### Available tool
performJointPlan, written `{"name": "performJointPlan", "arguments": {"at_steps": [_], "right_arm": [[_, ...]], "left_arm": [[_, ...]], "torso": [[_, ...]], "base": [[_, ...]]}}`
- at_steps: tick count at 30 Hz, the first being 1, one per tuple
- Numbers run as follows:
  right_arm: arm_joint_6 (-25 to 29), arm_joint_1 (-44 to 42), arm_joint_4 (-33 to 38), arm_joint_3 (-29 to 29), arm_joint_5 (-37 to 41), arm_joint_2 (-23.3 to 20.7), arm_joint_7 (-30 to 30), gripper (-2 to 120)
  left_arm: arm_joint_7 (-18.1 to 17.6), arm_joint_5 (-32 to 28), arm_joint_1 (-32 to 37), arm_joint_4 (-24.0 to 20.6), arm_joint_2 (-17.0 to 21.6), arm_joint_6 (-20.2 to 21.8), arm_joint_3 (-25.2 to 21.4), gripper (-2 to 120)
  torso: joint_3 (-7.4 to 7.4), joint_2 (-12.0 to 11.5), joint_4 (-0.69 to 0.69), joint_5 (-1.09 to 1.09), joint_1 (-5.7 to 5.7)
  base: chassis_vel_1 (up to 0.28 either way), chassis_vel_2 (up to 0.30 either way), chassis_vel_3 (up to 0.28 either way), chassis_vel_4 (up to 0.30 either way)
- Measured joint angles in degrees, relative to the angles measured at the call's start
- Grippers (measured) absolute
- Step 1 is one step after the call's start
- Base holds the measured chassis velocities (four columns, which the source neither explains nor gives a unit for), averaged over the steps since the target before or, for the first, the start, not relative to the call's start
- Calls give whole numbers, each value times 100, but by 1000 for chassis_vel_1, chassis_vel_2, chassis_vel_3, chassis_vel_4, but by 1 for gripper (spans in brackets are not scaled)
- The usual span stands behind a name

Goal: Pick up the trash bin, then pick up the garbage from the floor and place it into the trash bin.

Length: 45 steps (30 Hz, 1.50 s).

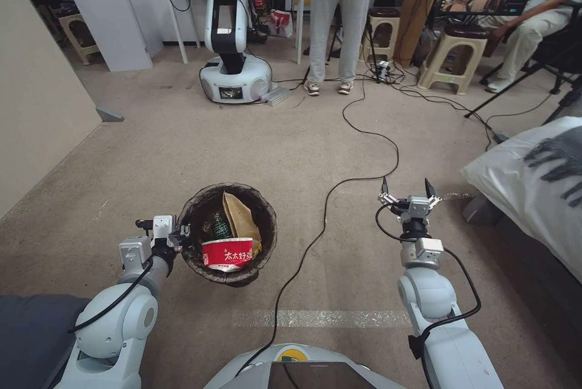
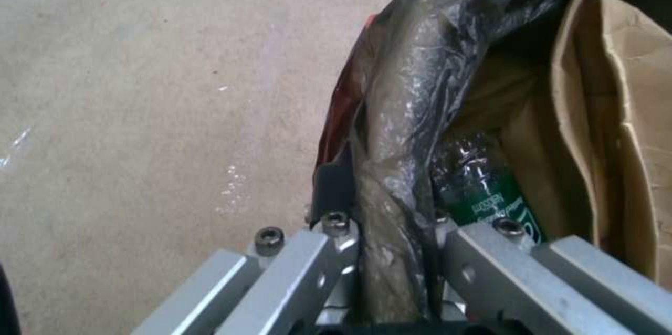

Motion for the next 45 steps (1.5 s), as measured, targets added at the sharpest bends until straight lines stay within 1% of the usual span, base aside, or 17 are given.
{"name": "performJointPlan", "arguments": {"at_steps": [4,6,10,12,13,16,17,19,23,25,30,32,33,35,37,39,45], "right_arm": [[1,-2,-10,-2,-1,3,2,100],[1,-4,-14,-3,-2,5,2,100],[10,-18,-28,-7,-15,10,2,100],[20,-19,-31,-8,-19,4,1,100],[20,-19,-31,-8,-19,4,1,100],[27,-26,-35,-9,-25,5,1,100],[27,-26,-35,-9,-25,5,1,100],[34,-38,-38,-10,-38,14,1,100],[46,-58,-47,-18,-56,24,0,100],[49,-44,-84,-88,-66,25,-1,100],[50,-2,-118,-176,-72,24,-1,100],[50,37,-135,-252,-80,22,0,100],[50,37,-135,-252,-80,22,0,100],[50,43,-143,-294,-100,29,0,100],[50,42,-144,-296,-101,30,0,100],[52,26,-160,-321,-138,47,0,100],[65,12,-170,-333,-157,61,1,100]], "left_arm": [[40,28,-13,13,41,-13,26,0],[44,28,-17,18,48,-14,30,0],[45,-33,-81,76,183,-1,104,0],[-38,-286,-151,89,323,109,179,0],[-38,-286,-151,89,323,109,179,0],[-186,-681,-252,111,522,179,304,0],[-186,-681,-252,111,522,179,304,0],[-264,-857,-335,228,681,181,407,0],[-309,-966,-411,357,798,185,489,0],[-438,-1309,-465,460,861,187,548,0],[-525,-1478,-531,595,871,187,601,0],[-555,-1482,-569,772,874,189,644,0],[-555,-1482,-569,772,874,189,644,0],[-580,-1476,-639,994,880,189,691,0],[-583,-1476,-647,1016,880,190,696,0],[-594,-1493,-697,1236,856,191,711,0],[-592,-1521,-709,1404,796,192,729,0]], "torso": [[0,0,-3,0,0],[0,0,-2,0,0],[0,0,0,0,0],[0,0,-1,0,0],[0,0,-1,0,0],[0,0,-1,0,0],[0,0,-1,0,0],[0,0,-1,0,0],[0,0,0,-1,0],[0,0,-1,-1,0],[0,0,0,0,0],[0,0,0,-1,0],[0,0,0,-1,0],[0,0,0,0,0],[0,0,0,-1,0],[0,0,0,0,0],[0,0,0,-1,0]], "base": [[0,0,0,0],[0,0,0,0],[0,0,0,0],[0,0,0,0],[0,0,0,0],[0,0,0,0],[0,0,0,0],[0,0,0,0],[0,0,0,0],[0,0,0,0],[0,0,0,0],[0,0,0,0],[0,0,0,0],[0,0,0,0],[0,0,0,0],[0,0,0,0],[0,0,0,0]]}}
